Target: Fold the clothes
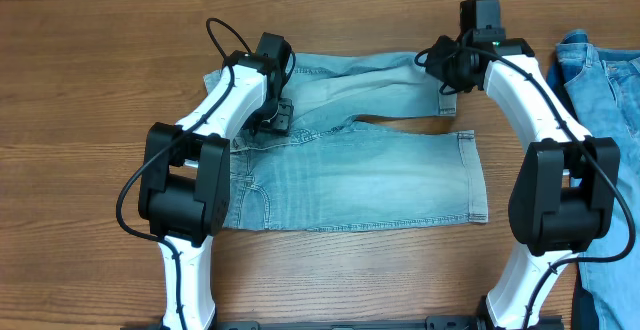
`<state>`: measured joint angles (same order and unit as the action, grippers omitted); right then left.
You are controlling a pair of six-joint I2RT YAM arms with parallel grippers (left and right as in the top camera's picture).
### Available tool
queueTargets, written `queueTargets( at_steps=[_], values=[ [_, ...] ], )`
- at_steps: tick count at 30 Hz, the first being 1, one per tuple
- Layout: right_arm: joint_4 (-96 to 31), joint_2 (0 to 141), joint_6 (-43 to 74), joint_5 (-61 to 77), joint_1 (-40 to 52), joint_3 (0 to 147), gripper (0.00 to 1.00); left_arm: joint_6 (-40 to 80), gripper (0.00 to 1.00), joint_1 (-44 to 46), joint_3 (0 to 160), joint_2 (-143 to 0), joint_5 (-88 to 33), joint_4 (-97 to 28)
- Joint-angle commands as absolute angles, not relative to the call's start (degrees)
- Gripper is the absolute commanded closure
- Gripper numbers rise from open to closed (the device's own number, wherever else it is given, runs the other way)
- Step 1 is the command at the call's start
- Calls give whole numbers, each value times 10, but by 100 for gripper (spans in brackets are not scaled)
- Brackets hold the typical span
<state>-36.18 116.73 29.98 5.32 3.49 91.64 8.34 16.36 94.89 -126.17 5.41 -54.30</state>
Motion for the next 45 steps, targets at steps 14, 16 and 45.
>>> queueTargets(
  at_steps=[14,16,45],
  values=[
    [-212,1147,87,52,37,936,2,73,35,163,1164,-1267,55,-565],
    [-256,1112,74,53,37,936,8,72,37,163,1195,-1267,55,-583],
    [-239,1236,77,69,72,889,96,129,76,160,1200,-1267,68,-611]
  ],
)
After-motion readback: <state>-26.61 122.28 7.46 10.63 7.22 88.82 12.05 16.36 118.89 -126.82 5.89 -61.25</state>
